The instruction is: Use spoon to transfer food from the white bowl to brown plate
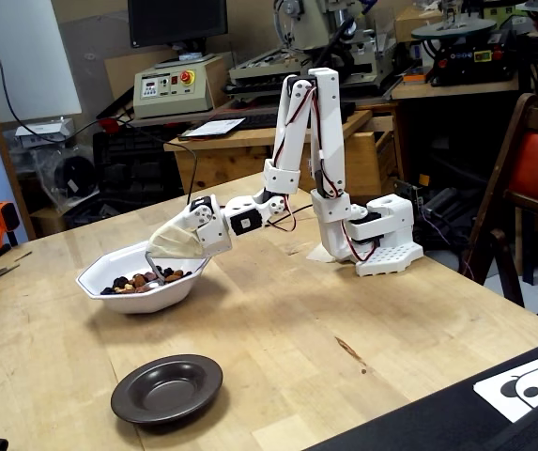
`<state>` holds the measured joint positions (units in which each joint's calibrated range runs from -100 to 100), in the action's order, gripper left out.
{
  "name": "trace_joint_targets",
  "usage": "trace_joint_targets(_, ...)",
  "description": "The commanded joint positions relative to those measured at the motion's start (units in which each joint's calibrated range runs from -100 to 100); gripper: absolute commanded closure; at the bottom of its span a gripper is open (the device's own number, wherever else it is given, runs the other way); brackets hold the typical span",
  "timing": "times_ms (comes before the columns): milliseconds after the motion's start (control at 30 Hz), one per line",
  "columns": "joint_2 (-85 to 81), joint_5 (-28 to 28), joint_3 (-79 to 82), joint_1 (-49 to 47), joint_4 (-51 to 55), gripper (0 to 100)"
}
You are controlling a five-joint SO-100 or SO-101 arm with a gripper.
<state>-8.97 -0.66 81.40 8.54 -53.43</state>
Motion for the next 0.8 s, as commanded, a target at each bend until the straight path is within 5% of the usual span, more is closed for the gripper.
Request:
trace_joint_targets(0, -4.42, -2.69, -5.56, -1.06, -0.09, 97)
trace_joint_targets(767, -6.82, -3.13, -10.42, -0.98, 0.63, 97)
